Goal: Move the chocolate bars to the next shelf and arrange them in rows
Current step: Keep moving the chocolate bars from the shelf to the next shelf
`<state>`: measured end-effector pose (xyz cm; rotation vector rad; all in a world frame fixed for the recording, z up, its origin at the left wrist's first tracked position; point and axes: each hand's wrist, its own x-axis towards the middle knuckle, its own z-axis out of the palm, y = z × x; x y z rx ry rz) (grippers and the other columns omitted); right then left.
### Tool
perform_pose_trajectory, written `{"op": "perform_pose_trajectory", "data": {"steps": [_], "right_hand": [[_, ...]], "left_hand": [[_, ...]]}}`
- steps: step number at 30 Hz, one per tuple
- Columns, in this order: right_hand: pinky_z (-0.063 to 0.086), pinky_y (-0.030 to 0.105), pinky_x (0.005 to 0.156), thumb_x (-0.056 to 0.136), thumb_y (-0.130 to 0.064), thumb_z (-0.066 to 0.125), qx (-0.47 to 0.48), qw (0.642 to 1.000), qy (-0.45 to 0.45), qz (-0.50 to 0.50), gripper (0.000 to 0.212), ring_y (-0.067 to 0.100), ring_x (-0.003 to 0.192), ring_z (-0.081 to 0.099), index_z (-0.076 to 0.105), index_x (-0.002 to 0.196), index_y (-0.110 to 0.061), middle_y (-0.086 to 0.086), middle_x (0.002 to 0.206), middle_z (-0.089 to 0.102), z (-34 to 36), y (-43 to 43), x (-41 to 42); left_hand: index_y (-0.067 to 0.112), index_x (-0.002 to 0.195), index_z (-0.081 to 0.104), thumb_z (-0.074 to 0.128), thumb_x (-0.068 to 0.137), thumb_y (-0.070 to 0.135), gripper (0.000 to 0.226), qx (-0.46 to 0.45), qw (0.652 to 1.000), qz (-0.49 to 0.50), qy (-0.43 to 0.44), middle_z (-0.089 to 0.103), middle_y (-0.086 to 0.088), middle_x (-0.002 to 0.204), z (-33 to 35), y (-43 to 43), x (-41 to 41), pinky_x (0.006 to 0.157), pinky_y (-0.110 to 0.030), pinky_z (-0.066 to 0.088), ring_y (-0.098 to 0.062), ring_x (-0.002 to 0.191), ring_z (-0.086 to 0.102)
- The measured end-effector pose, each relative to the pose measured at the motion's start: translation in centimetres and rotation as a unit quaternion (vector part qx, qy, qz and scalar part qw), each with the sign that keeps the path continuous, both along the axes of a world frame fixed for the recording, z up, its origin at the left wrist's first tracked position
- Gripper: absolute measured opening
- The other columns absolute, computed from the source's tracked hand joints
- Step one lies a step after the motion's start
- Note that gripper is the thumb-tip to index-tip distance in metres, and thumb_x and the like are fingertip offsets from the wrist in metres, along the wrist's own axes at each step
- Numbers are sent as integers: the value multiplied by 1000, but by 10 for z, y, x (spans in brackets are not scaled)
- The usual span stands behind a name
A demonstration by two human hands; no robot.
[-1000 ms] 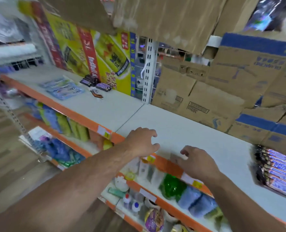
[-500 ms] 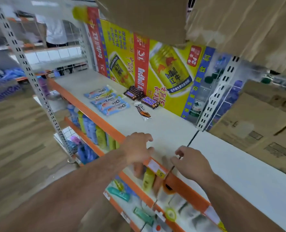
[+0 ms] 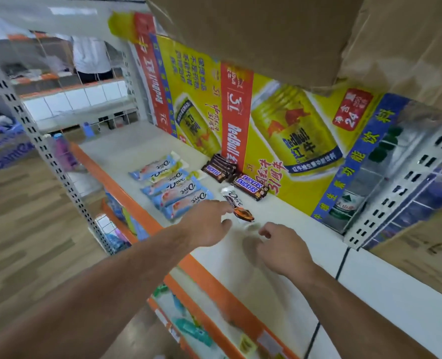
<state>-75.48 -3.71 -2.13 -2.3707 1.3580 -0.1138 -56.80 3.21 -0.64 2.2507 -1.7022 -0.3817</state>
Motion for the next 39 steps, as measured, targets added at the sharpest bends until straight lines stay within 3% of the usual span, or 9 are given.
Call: {"op": "perform_pose_trajectory", "data": {"steps": [4,8,11,17,23,27,30,34,39], "right_hand": [[48,32,80,89,-36,52,-32,999,-13,-28,28,22,105,59,60,112,-24,0,110,58,-7,-14,34],[48,34,84,86,-32,54,-52,997,15,-49,39,23,110,55,55,125,-26,0,116,57,-15,-24,66],[48,37,86,89,-36,53,-70,994,62,-62,42,23,108,52,52,129,-27,0,116,58,-18,-26,80],[41,32,87,87,-36,57,-37,986,74,-142,33,25,108,50,56,116,-19,6,112,54,-16,-18,83],[41,29,77,86,-32,61,10,976,58,-209,34,25,101,56,52,115,-17,4,110,52,-3,7,65],[47,35,76,91,-29,55,45,970,37,-236,12,26,94,58,50,98,-20,6,105,62,-3,33,43],[49,36,78,94,-28,50,59,965,7,-257,12,23,93,60,57,101,-21,3,104,66,-1,53,25],[51,35,79,92,-30,53,46,960,-22,-274,14,20,90,60,63,102,-24,-3,101,68,2,79,-8],[50,31,78,86,-27,59,30,944,-77,-319,10,12,86,61,67,92,-26,-9,92,70,8,125,-75]], "left_hand": [[22,121,61,49,96,28,29,-47,997,-49,-25,66,-2,119,-4,-44,31,88,-34,50,-22,111,58],[17,130,57,48,97,22,35,-59,990,-126,-38,61,-5,126,-8,-87,58,94,-31,44,-24,117,52],[16,133,53,46,97,18,37,-54,978,-189,-67,57,-5,132,-14,-119,73,101,-39,44,-24,120,49],[20,131,48,53,91,18,41,2,952,-275,-133,54,-2,130,-23,-154,78,100,-42,40,-25,120,44],[21,122,53,63,84,19,39,-19,950,-273,-153,54,-2,120,-25,-161,72,94,-41,41,-25,113,45],[19,100,48,52,81,3,26,-15,956,-277,-95,59,-6,106,-18,-156,59,76,-39,46,-27,97,53],[27,95,46,52,83,8,24,7,960,-274,-60,63,-3,96,-16,-145,41,68,-37,50,-27,86,59],[28,92,54,65,82,11,23,29,951,-299,80,64,0,101,-6,-125,3,69,-35,52,-21,88,61],[18,101,62,71,78,8,26,100,918,-299,241,68,-3,95,9,-81,-67,53,-28,49,-18,74,63]]}}
